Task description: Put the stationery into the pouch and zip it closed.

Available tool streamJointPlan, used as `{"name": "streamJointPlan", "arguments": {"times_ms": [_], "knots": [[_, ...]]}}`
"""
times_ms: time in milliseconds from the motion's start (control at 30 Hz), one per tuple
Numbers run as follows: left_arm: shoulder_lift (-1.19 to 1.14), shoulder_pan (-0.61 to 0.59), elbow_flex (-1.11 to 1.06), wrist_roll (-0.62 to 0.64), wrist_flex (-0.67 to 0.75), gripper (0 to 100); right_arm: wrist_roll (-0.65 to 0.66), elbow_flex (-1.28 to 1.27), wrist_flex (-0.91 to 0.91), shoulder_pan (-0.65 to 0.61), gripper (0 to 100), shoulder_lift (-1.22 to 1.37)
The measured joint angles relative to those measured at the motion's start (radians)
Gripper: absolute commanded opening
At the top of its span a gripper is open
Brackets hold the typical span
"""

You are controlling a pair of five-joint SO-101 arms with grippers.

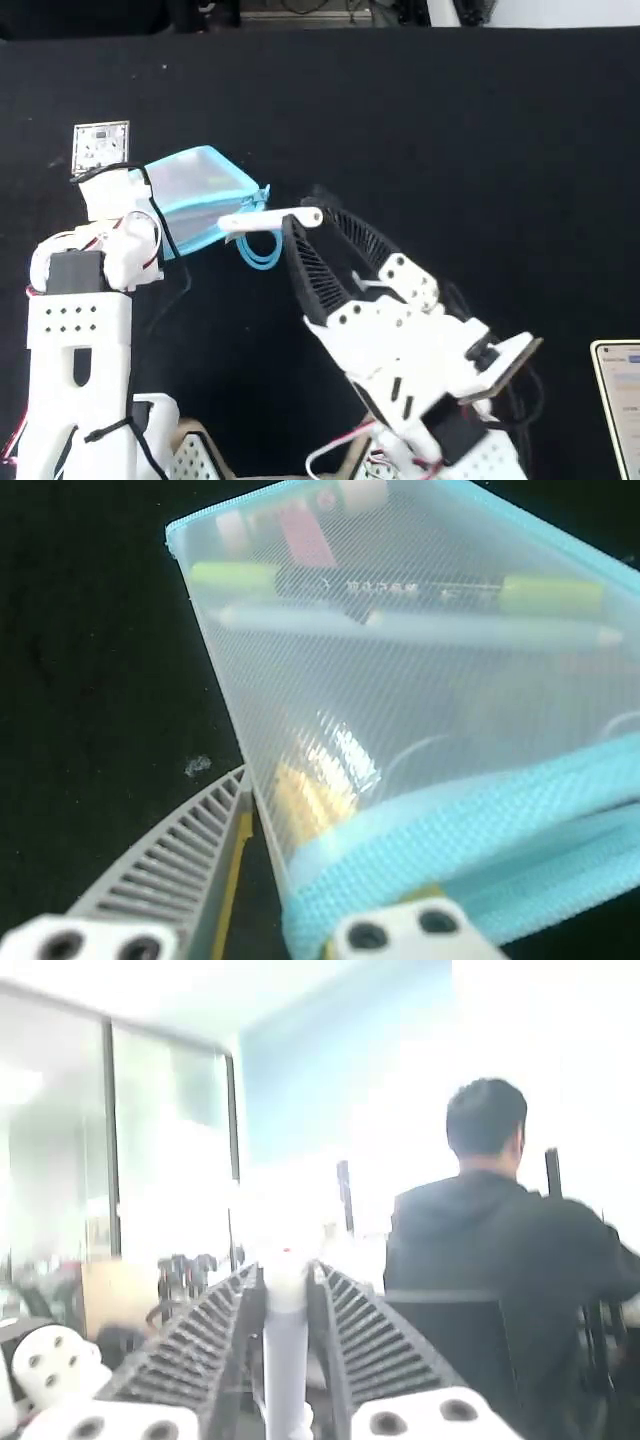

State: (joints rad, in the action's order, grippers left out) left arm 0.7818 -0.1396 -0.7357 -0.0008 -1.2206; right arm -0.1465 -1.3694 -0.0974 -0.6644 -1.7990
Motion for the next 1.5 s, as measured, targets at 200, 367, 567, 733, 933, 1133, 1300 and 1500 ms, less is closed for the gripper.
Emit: {"name": "streamJointPlan", "arguments": {"times_ms": [200, 367, 567, 733, 933, 1133, 1300, 1500], "knots": [[0.000, 0.000, 0.000, 0.000, 0.000, 3, 0.000, -0.152, 0.155, -0.002, 1.1, 0.000], [0.000, 0.000, 0.000, -0.006, 0.000, 3, 0.000, -0.245, 0.170, -0.002, 1.1, 0.000], [0.000, 0.000, 0.000, -0.006, 0.000, 3, -0.002, -0.292, 0.170, -0.002, 1.1, 0.000], [0.000, 0.000, -0.002, -0.006, 0.000, 3, -0.002, -0.299, 0.203, -0.002, 1.1, 0.000], [0.000, 0.000, -0.002, -0.006, 0.000, 3, -0.002, -0.318, 0.160, -0.002, 1.3, 0.000], [0.000, 0.000, -0.002, -0.006, 0.000, 3, -0.002, -0.318, 0.152, -0.043, 8.0, 0.000], [0.000, 0.000, -0.002, -0.006, 0.000, 3, 0.104, -0.288, 0.081, -0.172, 2.0, 0.115], [0.000, 0.000, -0.003, -0.008, 0.000, 3, 0.173, -0.110, -0.081, -0.207, 12.8, 0.282]]}}
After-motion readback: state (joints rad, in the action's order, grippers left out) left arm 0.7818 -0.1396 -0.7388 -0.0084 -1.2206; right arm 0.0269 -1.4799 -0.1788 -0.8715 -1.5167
